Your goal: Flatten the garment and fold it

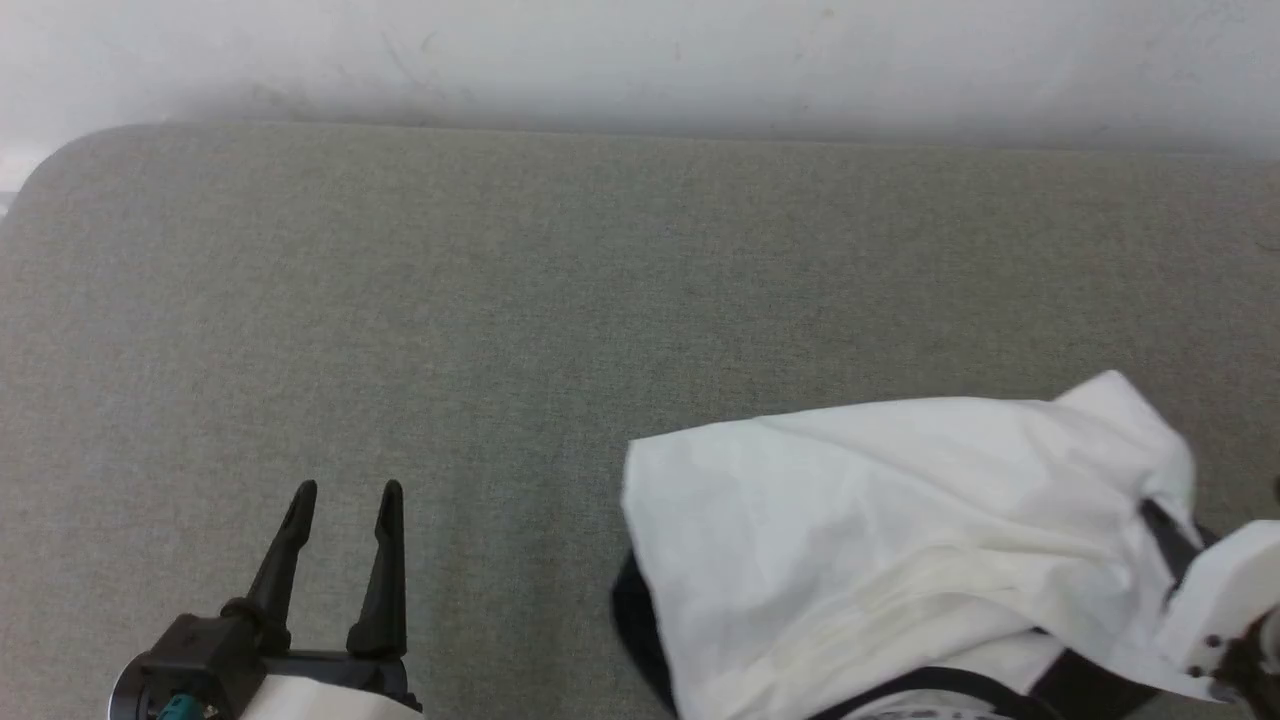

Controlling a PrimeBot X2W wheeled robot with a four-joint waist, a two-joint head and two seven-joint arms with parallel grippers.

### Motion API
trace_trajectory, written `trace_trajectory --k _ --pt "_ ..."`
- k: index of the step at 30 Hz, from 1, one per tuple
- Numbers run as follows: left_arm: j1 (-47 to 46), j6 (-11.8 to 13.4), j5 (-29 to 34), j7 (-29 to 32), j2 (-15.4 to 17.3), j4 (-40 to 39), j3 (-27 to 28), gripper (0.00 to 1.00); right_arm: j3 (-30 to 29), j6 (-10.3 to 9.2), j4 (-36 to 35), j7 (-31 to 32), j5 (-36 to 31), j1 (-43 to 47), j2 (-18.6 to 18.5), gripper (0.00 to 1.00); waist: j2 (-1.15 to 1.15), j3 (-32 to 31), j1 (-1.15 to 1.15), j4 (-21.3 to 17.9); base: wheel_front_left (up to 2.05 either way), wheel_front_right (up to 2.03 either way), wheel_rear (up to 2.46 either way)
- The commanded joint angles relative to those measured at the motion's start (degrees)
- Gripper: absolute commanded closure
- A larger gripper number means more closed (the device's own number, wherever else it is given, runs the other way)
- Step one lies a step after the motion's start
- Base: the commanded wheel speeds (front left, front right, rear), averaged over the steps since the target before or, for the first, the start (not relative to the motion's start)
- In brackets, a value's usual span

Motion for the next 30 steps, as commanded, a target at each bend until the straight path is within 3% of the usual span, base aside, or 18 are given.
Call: trace_trajectory --k 1,7,12,18,25,30 --pt "0.68 0.33 -0.28 0.12 0.35 -0.19 0.08 0.00 -1.20 -0.04 -0.28 -0.13 -0.57 -0.20 -0.54 1.00 0.00 -0.53 0.00 -0.56 0.00 0.00 0.00" --pt "1.20 0.62 -0.44 0.68 0.80 -0.48 0.12 0.00 -8.17 -0.04 1.35 0.40 -1.96 1.34 -3.14 1.00 0.00 -1.10 0.00 -1.28 0.00 0.00 0.00" --pt "1.21 0.72 -0.72 1.09 0.93 -0.61 0.03 0.00 -7.90 -0.04 1.40 -0.46 -1.45 1.09 -1.97 1.00 0.00 -1.33 0.00 -1.72 0.00 0.00 0.00" --pt "1.06 0.83 -1.00 1.11 0.82 -0.84 -0.10 0.00 0.45 -0.04 -3.35 1.49 1.41 -0.71 -0.87 1.00 0.00 -1.63 0.00 -1.74 0.00 0.00 0.00" --pt "0.53 0.56 -1.51 0.63 -0.12 -0.44 -0.64 0.00 13.10 -0.04 -10.70 7.37 4.12 -3.08 -0.19 1.00 0.00 -1.14 0.00 -0.32 0.00 0.00 0.00" --pt "-0.01 0.12 -1.88 0.18 -0.81 0.49 -0.96 0.00 21.79 -0.04 -12.15 11.54 6.05 -4.84 0.58 1.00 0.00 -0.45 0.00 1.01 0.00 0.00 0.00"
